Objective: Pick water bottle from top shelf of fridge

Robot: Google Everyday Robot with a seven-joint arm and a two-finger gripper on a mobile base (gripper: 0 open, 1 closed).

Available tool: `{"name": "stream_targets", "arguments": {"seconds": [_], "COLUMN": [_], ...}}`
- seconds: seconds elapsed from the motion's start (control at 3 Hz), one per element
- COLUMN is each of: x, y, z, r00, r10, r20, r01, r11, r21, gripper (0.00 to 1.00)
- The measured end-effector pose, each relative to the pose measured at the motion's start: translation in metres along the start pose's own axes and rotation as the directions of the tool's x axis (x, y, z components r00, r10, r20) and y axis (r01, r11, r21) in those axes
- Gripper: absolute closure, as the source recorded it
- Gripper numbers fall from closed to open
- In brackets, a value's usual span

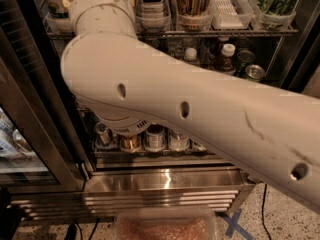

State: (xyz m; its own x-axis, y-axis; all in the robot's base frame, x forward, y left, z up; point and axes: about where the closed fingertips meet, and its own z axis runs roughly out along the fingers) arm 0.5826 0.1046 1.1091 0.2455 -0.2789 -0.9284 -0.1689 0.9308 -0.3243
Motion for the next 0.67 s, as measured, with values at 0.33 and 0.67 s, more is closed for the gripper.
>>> {"name": "stream_targets", "arguments": {"seconds": [0.33, 0.67], "x": [0.0077, 0.0170], "y": [-0.0018, -0.0023], "z": [-0.0017, -0.0009], "r00": [1.000, 0.999], "r10": [0.014, 0.033], "r20": [-0.018, -0.041], "r01": [-0.014, -0.033], "r11": [0.9999, 0.9994], "r21": [0.008, 0.011], "gripper": [0.25, 0.27]}}
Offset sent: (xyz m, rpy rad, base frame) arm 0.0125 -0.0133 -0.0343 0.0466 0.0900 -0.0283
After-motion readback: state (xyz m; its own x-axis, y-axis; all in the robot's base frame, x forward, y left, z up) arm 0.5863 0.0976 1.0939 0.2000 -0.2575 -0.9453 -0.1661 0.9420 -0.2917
